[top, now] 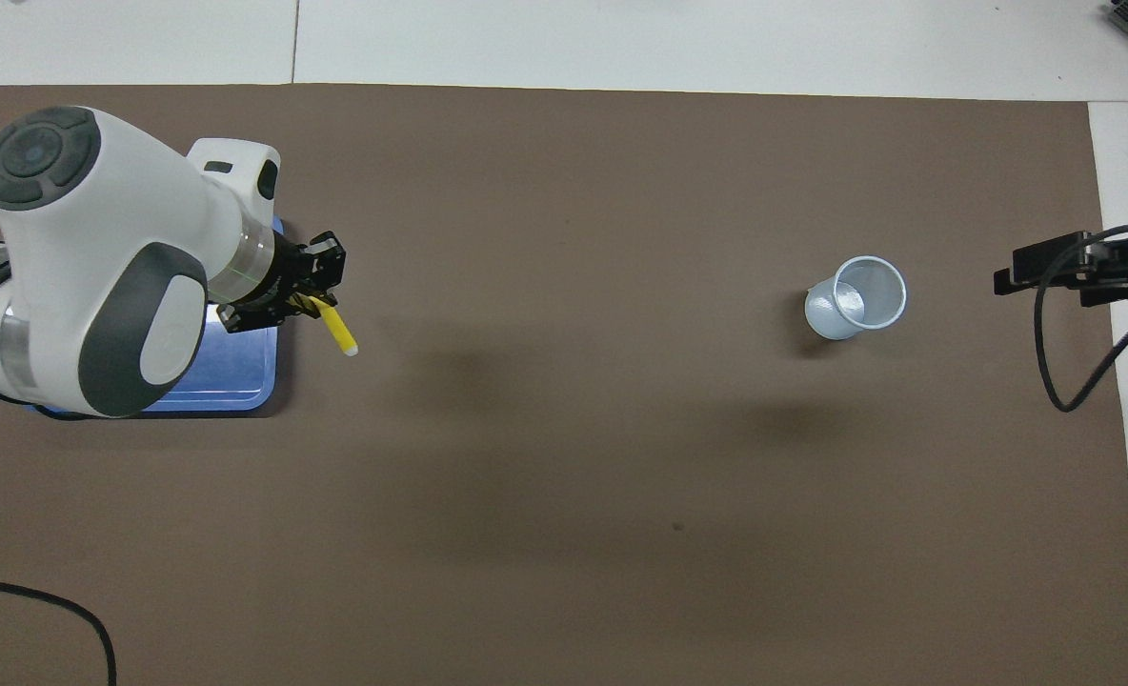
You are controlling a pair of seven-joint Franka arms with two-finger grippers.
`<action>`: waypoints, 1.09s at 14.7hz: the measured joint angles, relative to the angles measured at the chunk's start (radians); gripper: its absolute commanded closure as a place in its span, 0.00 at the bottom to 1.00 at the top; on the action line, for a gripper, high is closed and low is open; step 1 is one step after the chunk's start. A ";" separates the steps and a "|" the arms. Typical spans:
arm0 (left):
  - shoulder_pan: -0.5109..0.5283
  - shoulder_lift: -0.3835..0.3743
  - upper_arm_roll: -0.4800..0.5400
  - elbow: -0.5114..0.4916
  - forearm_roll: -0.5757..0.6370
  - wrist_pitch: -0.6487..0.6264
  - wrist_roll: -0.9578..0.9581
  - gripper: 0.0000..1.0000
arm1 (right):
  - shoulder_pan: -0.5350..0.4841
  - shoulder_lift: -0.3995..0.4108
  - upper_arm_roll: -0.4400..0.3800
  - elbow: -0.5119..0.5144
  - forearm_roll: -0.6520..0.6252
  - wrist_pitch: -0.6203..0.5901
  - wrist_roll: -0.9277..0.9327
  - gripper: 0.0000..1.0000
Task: Right arm passes pens to left for tray arrangement
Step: 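Carry the yellow pen to the tray while the right gripper withdraws, then lower the yellow pen into the tray and open the left gripper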
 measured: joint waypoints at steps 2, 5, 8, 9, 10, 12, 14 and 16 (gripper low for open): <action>0.052 -0.002 0.003 0.002 0.027 -0.013 0.138 1.00 | 0.023 -0.028 0.005 -0.051 -0.023 0.000 0.062 0.00; 0.145 -0.002 0.006 -0.002 0.056 -0.016 0.369 1.00 | 0.029 -0.074 0.006 -0.107 -0.054 0.001 0.052 0.00; 0.195 -0.002 0.008 -0.008 0.122 -0.002 0.534 1.00 | 0.026 -0.086 0.005 -0.115 -0.090 0.007 -0.015 0.00; 0.200 -0.001 0.009 -0.018 0.131 0.013 0.566 1.00 | 0.025 -0.086 0.005 -0.116 -0.094 0.011 -0.026 0.00; 0.201 -0.001 0.008 -0.038 0.144 0.041 0.594 1.00 | 0.024 -0.086 0.004 -0.118 -0.094 0.017 -0.029 0.00; 0.204 0.003 0.008 -0.094 0.171 0.109 0.635 1.00 | 0.023 -0.085 0.003 -0.121 -0.095 0.037 -0.031 0.00; 0.215 0.013 0.009 -0.128 0.178 0.144 0.657 1.00 | 0.022 -0.086 0.002 -0.121 -0.095 0.052 -0.031 0.00; 0.241 0.031 0.010 -0.151 0.181 0.186 0.678 1.00 | 0.021 -0.086 0.001 -0.121 -0.095 0.055 -0.031 0.00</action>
